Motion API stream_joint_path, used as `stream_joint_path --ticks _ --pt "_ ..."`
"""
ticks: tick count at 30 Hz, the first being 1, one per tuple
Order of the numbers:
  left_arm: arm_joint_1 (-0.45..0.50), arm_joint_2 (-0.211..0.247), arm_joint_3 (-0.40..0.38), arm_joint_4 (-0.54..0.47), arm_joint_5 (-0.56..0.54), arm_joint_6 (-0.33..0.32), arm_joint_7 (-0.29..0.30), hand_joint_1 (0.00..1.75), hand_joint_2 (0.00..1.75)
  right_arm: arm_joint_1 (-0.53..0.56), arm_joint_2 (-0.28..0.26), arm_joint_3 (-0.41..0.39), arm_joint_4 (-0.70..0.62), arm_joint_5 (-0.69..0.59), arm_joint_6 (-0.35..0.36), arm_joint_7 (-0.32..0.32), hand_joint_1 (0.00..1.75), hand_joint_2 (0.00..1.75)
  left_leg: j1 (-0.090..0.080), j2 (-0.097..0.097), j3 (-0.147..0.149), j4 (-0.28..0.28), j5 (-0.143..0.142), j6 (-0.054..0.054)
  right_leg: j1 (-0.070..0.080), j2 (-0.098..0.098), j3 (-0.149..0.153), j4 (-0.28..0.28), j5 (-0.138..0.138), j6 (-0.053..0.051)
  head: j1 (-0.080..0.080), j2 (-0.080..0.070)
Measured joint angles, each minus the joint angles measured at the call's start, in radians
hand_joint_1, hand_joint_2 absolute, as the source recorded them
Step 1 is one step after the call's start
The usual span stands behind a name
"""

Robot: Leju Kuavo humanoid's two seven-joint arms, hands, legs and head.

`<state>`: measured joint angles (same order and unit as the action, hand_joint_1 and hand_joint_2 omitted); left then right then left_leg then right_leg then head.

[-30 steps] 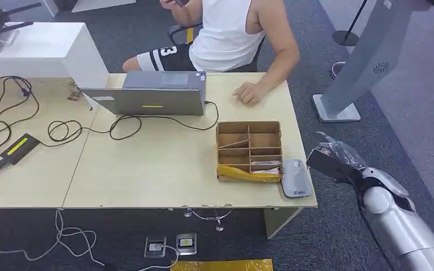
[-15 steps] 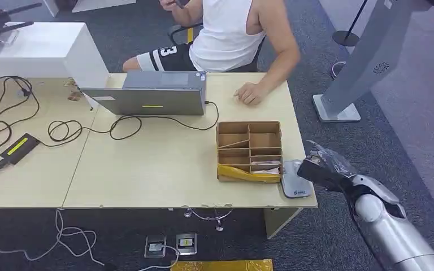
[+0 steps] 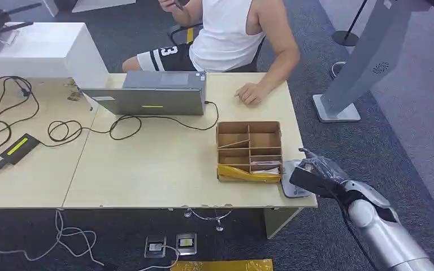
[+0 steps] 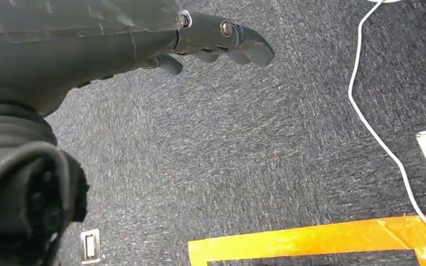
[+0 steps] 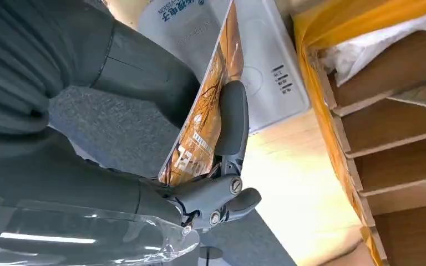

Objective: Pass the card to the sensor for recognition and then transmit it.

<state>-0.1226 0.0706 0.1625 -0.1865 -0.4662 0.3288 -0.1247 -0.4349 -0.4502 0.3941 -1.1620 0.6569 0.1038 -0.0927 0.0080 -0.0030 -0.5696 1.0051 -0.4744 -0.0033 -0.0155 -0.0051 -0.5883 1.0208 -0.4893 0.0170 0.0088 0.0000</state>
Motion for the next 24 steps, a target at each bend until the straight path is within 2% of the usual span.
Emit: stream_joint_path --ticks 24 --pt "0.000 0.003 0.000 0.000 -0.016 0.002 0.000 0.00 0.00 0.021 0.013 -0.002 0.040 0.006 -0.021 -0.018 1.75 1.75 0.000 0.000 0.001 0.000 0.000 0.000 0.000 0.000 0.000 0.000 0.000 0.000 0.000 0.000"
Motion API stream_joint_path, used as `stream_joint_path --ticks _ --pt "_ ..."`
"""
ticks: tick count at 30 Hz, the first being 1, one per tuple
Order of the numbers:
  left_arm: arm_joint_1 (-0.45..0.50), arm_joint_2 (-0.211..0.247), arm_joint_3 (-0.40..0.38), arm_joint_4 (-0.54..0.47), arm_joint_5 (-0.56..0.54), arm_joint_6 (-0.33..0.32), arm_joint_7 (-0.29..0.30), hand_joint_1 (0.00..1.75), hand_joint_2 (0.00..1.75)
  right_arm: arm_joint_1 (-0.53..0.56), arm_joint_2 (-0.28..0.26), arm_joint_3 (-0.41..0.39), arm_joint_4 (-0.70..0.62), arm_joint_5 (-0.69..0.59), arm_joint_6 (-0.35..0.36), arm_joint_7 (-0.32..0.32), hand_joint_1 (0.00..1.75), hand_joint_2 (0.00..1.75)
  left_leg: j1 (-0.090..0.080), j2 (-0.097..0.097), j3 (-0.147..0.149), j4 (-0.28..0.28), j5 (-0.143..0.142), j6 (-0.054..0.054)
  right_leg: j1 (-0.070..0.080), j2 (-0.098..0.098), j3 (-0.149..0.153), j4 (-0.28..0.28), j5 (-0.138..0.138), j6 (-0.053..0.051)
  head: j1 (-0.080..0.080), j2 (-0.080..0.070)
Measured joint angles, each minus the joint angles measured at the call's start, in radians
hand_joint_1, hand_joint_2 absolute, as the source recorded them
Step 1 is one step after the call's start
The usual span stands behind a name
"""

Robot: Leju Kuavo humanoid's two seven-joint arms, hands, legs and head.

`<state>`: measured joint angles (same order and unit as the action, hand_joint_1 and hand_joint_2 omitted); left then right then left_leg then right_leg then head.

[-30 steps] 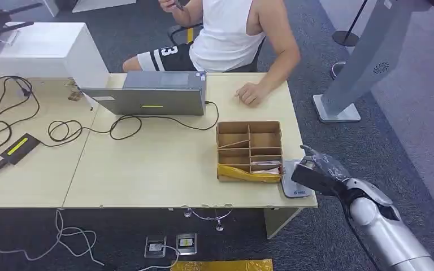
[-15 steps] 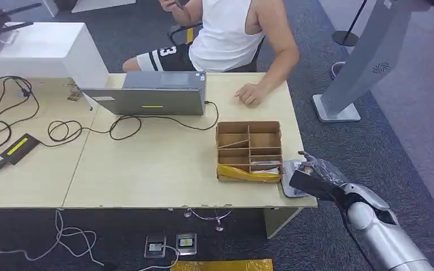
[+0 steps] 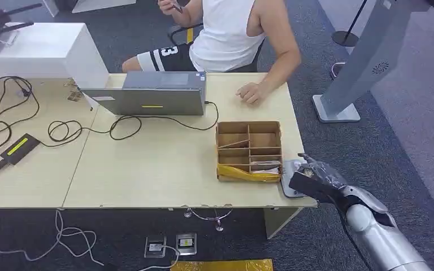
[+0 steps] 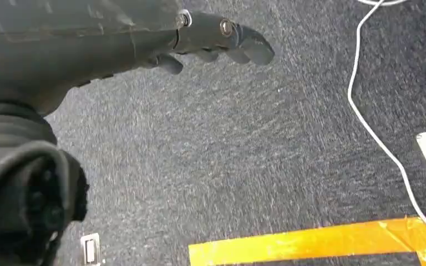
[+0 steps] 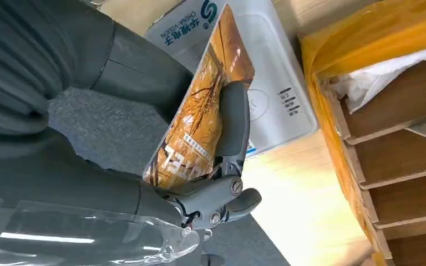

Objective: Pass the card to the sensor for recognition and then transmit it.

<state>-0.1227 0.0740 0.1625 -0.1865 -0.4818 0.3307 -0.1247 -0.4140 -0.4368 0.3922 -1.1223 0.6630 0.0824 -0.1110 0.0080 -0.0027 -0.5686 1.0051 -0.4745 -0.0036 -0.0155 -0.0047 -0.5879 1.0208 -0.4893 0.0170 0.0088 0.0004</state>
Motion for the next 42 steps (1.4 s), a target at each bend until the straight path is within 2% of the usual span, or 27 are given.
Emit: stream_joint_path --ticks 6,13,18,23,33,37,42 --pt "0.000 0.002 0.000 0.000 -0.005 -0.002 0.000 0.00 0.00 -0.004 0.000 -0.016 -0.001 0.007 0.003 0.002 1.75 1.75 0.000 0.000 0.000 0.000 0.000 0.000 0.000 0.000 0.001 0.000 0.000 0.000 0.000 0.000" --pt "0.000 0.005 0.000 0.000 -0.013 -0.003 -0.002 0.00 0.00 -0.078 -0.005 -0.044 -0.001 0.032 0.018 0.000 1.75 1.75 0.000 0.000 0.000 0.000 0.000 0.000 0.000 0.000 0.000 0.000 0.000 0.000 0.000 0.000" --pt "0.000 0.005 0.000 0.000 -0.013 -0.003 -0.002 0.00 0.00 -0.087 -0.005 -0.050 -0.001 0.033 0.019 0.000 1.75 1.75 0.000 0.000 0.000 0.000 0.000 0.000 0.000 0.000 0.000 0.000 0.000 0.000 0.000 0.000" --pt "0.000 0.006 -0.001 0.000 -0.023 -0.007 -0.006 0.00 0.00 -0.112 -0.006 -0.060 -0.001 0.060 0.000 -0.017 1.75 1.75 0.000 0.000 -0.001 0.000 0.000 0.000 -0.001 0.000 0.000 0.000 0.000 0.000 0.000 0.000" --pt "-0.016 0.007 -0.019 0.000 -0.058 -0.026 -0.008 0.00 0.00 -0.456 -0.015 -0.070 0.053 0.146 -0.047 -0.125 1.75 1.75 -0.001 0.000 -0.002 0.000 0.002 0.000 -0.001 -0.001 -0.001 0.000 0.002 0.001 0.000 0.000" --pt "-0.027 0.005 -0.027 0.000 -0.073 -0.036 -0.008 0.00 0.00 -0.584 0.013 -0.054 0.137 0.192 -0.078 -0.174 1.75 1.75 -0.001 0.000 -0.003 0.000 0.002 0.000 -0.001 0.000 -0.001 0.001 0.002 0.001 0.000 0.000" --pt "-0.040 0.002 -0.044 -0.003 -0.079 -0.041 -0.008 0.00 0.00 -0.669 0.060 -0.018 0.238 0.234 -0.101 -0.199 1.75 1.75 0.000 -0.001 -0.003 0.000 0.002 0.000 0.000 -0.001 -0.001 0.001 0.002 0.000 0.000 0.000"
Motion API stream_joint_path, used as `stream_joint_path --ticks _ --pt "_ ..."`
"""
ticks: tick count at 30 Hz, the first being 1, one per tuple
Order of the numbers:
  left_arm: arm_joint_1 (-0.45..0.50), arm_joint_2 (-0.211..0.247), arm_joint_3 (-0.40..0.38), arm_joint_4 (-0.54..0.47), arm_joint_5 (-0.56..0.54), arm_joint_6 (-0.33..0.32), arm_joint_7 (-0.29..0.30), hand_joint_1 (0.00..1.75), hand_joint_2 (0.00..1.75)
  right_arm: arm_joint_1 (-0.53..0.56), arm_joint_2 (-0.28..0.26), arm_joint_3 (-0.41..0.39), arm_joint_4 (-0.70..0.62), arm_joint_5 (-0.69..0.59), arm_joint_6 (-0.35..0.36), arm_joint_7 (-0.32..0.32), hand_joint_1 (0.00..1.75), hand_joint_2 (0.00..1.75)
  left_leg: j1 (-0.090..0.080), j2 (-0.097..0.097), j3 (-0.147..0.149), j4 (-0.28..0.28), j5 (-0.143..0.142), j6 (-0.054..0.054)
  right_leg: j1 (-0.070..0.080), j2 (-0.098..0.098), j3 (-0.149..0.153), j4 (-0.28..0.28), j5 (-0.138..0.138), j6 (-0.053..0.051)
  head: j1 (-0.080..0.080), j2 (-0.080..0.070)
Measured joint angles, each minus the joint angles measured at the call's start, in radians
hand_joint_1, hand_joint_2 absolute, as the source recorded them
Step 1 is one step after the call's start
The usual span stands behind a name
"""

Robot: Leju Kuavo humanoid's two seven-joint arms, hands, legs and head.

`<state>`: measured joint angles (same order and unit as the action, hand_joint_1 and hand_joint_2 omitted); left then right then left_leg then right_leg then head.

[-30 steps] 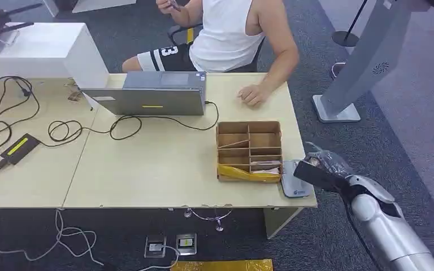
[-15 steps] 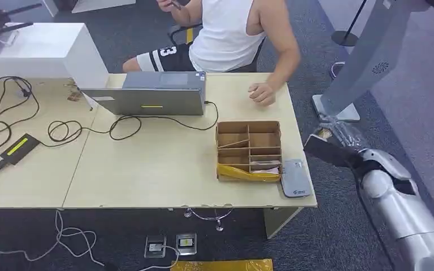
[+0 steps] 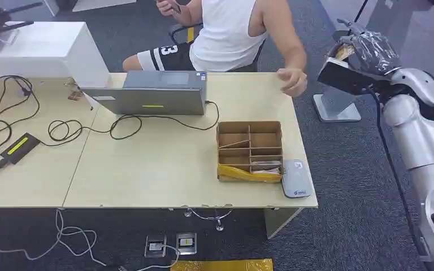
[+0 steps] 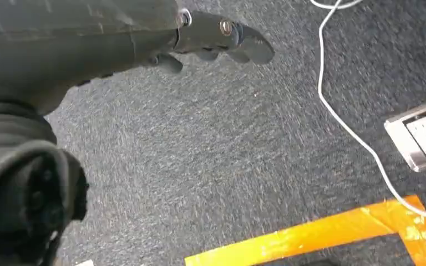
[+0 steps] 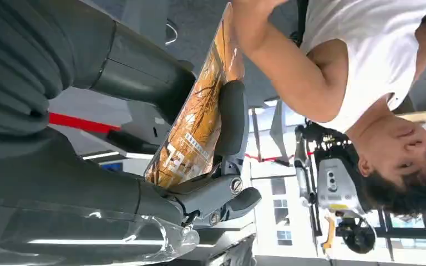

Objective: Pass the card to the sensor for recognition and then transmit it.

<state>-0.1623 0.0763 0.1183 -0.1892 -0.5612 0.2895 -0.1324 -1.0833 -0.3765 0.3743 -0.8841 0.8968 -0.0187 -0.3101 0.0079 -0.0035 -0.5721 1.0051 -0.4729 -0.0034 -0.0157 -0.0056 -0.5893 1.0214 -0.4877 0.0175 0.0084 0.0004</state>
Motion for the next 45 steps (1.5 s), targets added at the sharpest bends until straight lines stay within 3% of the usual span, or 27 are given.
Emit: stream_joint_path --ticks 7,11,18,19,20,21,22,34,39,42,45 --pt "-0.015 -0.003 -0.022 0.000 -0.014 -0.007 0.008 0.00 0.00 -0.096 0.082 0.062 0.156 0.058 -0.009 -0.006 1.75 1.75 0.000 0.000 0.000 0.000 0.000 0.000 0.000 0.000 0.000 0.000 0.000 0.000 0.000 0.000" --pt "-0.022 -0.005 -0.030 0.000 -0.019 -0.016 0.019 0.00 0.00 -0.118 0.124 0.096 0.234 0.106 -0.010 0.023 1.75 1.75 0.000 0.000 0.000 0.000 0.000 0.000 0.000 0.000 0.000 0.000 0.000 0.000 0.001 0.000" --pt "-0.024 -0.006 -0.040 0.000 -0.024 -0.023 0.020 0.00 0.00 -0.131 0.150 0.130 0.335 0.131 -0.028 0.058 1.75 1.75 0.000 0.000 0.000 0.000 0.000 0.000 0.000 0.000 0.000 0.000 0.000 0.000 0.001 0.000" --pt "-0.024 -0.006 -0.041 0.000 -0.024 -0.026 0.020 0.00 0.00 -0.131 0.152 0.134 0.347 0.133 -0.031 0.060 1.68 1.75 0.000 0.000 0.000 0.000 0.000 0.000 0.000 0.000 0.000 0.000 0.000 0.000 0.000 0.000" --pt "-0.024 -0.006 -0.044 0.000 -0.024 -0.027 0.021 0.00 0.00 -0.131 0.153 0.137 0.361 0.134 -0.035 0.064 1.52 1.75 0.000 0.000 0.000 0.000 0.000 0.000 0.000 0.000 0.000 0.000 0.000 0.000 0.000 0.000" --pt "-0.024 -0.005 -0.048 0.000 -0.024 -0.027 0.021 0.00 0.00 -0.131 0.154 0.139 0.372 0.134 -0.039 0.065 0.37 1.75 0.000 0.000 0.000 0.000 0.000 0.000 0.000 0.000 0.000 0.000 0.000 0.000 0.000 0.000" --pt "-0.024 -0.005 -0.048 0.000 -0.024 -0.027 0.021 0.00 0.00 -0.131 0.154 0.143 0.381 0.134 -0.043 0.066 0.00 1.75 0.000 0.000 0.000 0.000 0.000 0.000 0.000 0.000 0.000 0.000 0.000 0.000 0.001 0.000" --pt "-0.024 -0.006 -0.056 0.000 -0.015 -0.026 0.028 0.00 0.00 -0.130 0.157 0.162 0.440 0.111 -0.139 0.062 0.00 1.75 0.000 0.000 0.001 0.000 0.000 0.000 0.000 0.000 0.000 0.000 0.000 0.000 0.001 0.000" --pt "-0.024 -0.007 -0.056 0.000 0.002 -0.015 0.029 0.00 0.00 -0.131 0.164 0.138 0.445 -0.045 -0.226 -0.038 0.00 1.75 0.000 0.000 0.001 0.000 0.000 0.000 0.000 0.000 0.000 0.000 0.000 0.000 0.001 0.000" --pt "-0.023 -0.007 -0.056 0.000 0.014 -0.009 0.029 0.00 0.00 -0.129 0.177 0.097 0.438 -0.227 -0.157 -0.117 0.00 1.75 0.000 0.000 0.001 0.000 0.000 0.000 0.000 0.000 0.000 0.000 0.000 0.000 0.000 0.000" --pt "-0.021 -0.007 -0.056 0.000 0.020 -0.007 0.029 0.00 0.00 -0.119 0.182 0.068 0.396 -0.340 -0.086 -0.134 0.00 1.75 0.000 0.000 0.001 0.000 0.000 0.000 0.000 0.000 0.000 0.000 0.000 0.000 0.001 0.000"
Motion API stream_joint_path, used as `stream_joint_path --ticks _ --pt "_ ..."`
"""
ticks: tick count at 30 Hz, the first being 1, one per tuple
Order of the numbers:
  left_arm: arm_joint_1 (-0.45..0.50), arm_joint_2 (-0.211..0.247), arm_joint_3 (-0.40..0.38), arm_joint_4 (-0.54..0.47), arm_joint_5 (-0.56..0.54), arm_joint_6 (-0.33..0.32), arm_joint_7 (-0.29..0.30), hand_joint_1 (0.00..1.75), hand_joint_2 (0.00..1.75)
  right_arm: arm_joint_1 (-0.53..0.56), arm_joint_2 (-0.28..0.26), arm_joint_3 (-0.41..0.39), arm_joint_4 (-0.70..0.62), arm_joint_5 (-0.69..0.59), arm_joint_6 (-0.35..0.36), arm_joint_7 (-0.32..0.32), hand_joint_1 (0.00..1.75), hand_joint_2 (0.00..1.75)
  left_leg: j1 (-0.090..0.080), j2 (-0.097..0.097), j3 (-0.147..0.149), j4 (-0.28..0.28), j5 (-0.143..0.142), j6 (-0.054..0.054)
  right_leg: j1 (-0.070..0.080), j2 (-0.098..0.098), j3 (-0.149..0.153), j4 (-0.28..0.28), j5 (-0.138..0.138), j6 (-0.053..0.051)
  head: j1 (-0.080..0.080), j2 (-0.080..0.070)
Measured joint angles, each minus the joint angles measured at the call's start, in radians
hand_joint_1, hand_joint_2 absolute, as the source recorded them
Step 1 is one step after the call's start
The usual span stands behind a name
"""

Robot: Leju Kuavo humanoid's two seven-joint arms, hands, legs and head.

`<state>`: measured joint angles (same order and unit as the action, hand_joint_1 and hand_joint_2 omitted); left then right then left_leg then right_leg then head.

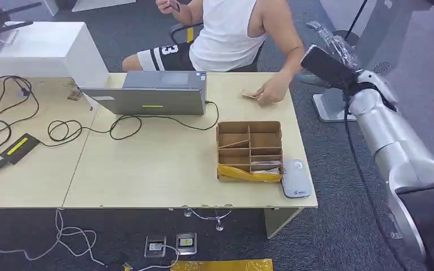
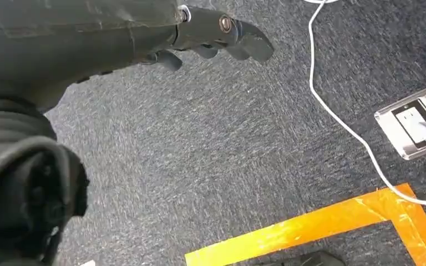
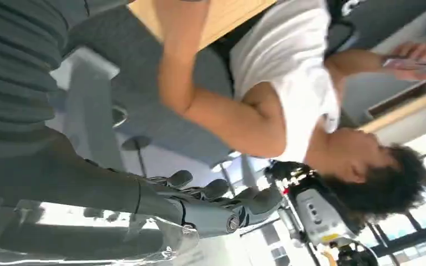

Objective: Pass the card to the sensor for recognition and then transmit it.

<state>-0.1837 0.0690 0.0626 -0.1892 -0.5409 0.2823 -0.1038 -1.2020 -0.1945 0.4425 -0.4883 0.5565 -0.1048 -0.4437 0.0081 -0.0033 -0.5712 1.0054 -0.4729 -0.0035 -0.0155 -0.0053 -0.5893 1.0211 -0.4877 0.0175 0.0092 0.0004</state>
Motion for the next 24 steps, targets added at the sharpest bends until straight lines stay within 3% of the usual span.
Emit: stream_joint_path --ticks 5,8,13,18,24 --pt "0.002 0.000 0.000 0.000 0.006 0.001 0.000 0.00 0.00 0.034 0.004 -0.036 -0.079 -0.113 0.094 0.019 0.00 1.75 0.000 0.000 0.001 0.000 0.000 0.000 0.000 0.000 0.000 0.000 0.000 0.000 0.000 0.000" --pt "0.003 0.002 0.000 0.000 0.014 0.004 0.000 0.00 0.00 0.117 -0.009 -0.041 -0.198 -0.203 0.150 0.090 0.00 1.75 0.000 0.000 0.001 0.000 0.000 0.000 0.000 0.000 0.000 0.000 0.000 0.000 0.000 0.000" --pt "0.007 0.007 0.000 0.000 0.025 0.011 0.000 0.00 0.00 0.258 -0.040 -0.044 -0.399 -0.249 0.220 0.181 0.00 1.75 0.000 0.000 0.001 0.000 0.000 0.000 0.000 0.001 0.000 0.000 0.000 0.000 0.000 0.000" --pt "0.010 0.016 0.000 0.000 0.035 0.015 0.000 0.00 0.00 0.406 -0.070 -0.048 -0.598 -0.207 0.227 0.270 0.00 1.75 0.000 0.000 0.001 0.000 0.000 0.000 0.000 0.001 0.000 0.000 0.000 0.000 0.000 0.000" --pt "0.011 0.018 0.002 0.000 0.046 0.021 0.003 0.00 0.00 0.531 -0.078 -0.047 -0.749 -0.155 0.233 0.293 0.00 1.75 0.000 0.000 0.001 0.000 0.000 0.000 0.000 0.001 0.000 0.000 0.000 0.000 0.000 0.000"
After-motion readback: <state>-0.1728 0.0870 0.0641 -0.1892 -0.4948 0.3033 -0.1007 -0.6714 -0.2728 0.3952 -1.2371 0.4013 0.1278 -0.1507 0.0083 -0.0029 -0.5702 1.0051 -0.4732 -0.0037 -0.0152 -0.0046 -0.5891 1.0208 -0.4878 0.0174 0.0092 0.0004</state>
